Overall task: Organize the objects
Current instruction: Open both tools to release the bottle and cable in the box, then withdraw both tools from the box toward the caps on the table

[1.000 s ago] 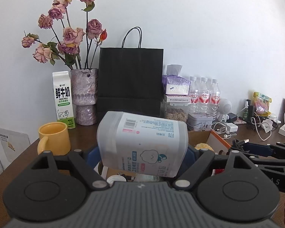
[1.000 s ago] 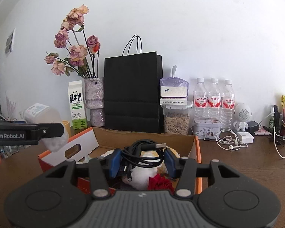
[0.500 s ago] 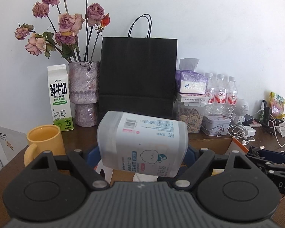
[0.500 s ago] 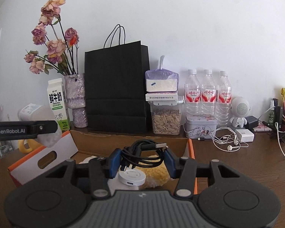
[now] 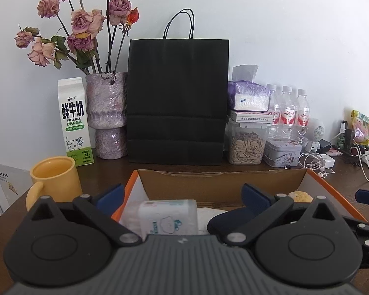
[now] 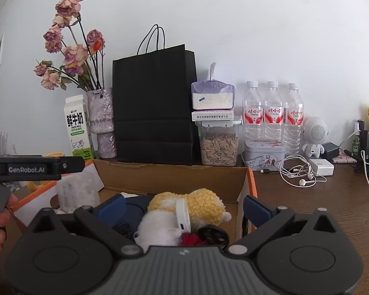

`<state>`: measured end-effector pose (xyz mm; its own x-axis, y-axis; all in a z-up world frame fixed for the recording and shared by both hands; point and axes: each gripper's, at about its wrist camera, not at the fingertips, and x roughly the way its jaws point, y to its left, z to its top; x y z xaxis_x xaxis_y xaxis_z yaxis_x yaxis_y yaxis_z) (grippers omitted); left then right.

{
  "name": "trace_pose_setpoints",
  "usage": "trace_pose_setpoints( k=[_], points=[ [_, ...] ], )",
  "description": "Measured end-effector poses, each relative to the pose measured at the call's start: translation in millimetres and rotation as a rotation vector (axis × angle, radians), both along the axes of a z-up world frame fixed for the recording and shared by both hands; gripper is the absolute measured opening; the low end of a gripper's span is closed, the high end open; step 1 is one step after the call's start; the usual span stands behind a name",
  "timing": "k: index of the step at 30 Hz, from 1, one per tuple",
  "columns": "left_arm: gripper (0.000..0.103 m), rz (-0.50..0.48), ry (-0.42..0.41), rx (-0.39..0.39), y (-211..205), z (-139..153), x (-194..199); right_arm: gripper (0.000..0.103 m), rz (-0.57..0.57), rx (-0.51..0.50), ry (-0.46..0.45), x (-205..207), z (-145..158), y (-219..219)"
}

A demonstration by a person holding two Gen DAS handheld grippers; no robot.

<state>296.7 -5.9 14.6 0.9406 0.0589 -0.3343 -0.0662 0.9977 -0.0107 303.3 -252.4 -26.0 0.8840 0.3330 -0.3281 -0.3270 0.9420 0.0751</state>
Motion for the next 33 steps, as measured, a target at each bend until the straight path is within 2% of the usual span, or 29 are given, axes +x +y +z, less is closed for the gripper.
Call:
trace_pose_setpoints(
  k=[18,33],
  points=[
    [0.103,-0.013,-0.005,0.006,-4.4,1.4,-9.1,0.103,-0.001,-0.010,-0.020,-8.5,3.6,1.2],
    [0.103,-0.013,0.001,-0.011,-5.2,4.3,-68.5,0.103,-0.013,-0.037,-0.056,-61.0,8.4,3.5]
  ],
)
